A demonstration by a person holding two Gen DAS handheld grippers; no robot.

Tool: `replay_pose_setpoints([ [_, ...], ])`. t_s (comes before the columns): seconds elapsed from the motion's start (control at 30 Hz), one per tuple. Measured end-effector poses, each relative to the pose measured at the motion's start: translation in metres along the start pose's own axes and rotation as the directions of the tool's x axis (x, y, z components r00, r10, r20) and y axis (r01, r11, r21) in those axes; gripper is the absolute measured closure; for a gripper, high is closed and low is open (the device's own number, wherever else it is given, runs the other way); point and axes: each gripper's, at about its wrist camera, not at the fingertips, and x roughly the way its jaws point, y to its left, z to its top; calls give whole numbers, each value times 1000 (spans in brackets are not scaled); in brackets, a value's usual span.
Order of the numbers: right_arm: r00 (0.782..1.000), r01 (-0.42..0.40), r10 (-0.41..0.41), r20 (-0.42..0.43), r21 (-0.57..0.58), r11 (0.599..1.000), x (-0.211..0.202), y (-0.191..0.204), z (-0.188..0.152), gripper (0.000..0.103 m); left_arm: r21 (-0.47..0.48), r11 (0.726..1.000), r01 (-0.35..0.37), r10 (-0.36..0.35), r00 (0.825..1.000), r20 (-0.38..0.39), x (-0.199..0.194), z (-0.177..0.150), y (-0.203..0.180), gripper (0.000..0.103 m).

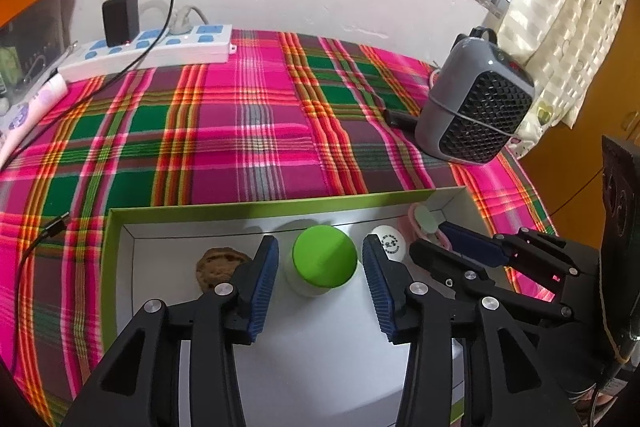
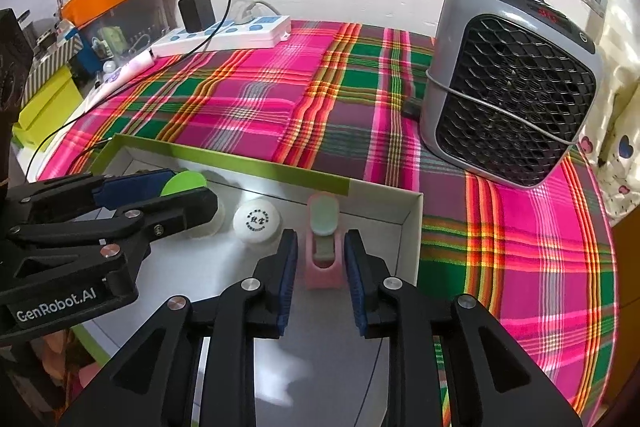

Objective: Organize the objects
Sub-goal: 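Lower the mushroom toy into the box and open the left gripper while the right gripper lowers the pink clip, then withdraw both open grippers from the box toward the items beside it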

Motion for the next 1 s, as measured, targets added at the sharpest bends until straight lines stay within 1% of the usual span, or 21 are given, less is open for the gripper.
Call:
replay_pose_setpoints([
  [0.27,1000,1,-2,19,20,1000,-9,1,-6,78,2,1000,-12,12,1000,9,-10,-5,-2,61],
  [0.43,1000,-6,5,28,23,1000,-15,4,-10,78,2,999,-38,38,999,29,-17,-10,-2,61],
  [0.5,1000,-10,9,30,27,1000,-18,4,-11,78,-1,1000,-30,30,999,35,-21,-10,-2,61],
  [0.67,999,-20,17,51,48,999,-28,4,-15,78,33,997,-67,65,996,58,-32,-16,-7,61],
  [0.8,998,-25,21,63,55,998,-35,5,-19,78,26,998,-61,59,996,65,-39,-21,-5,61],
  [1.0,997,-27,22,78,63,998,-45,8,-27,78,28,997,-70,68,996,65,-48,-34,-5,61],
])
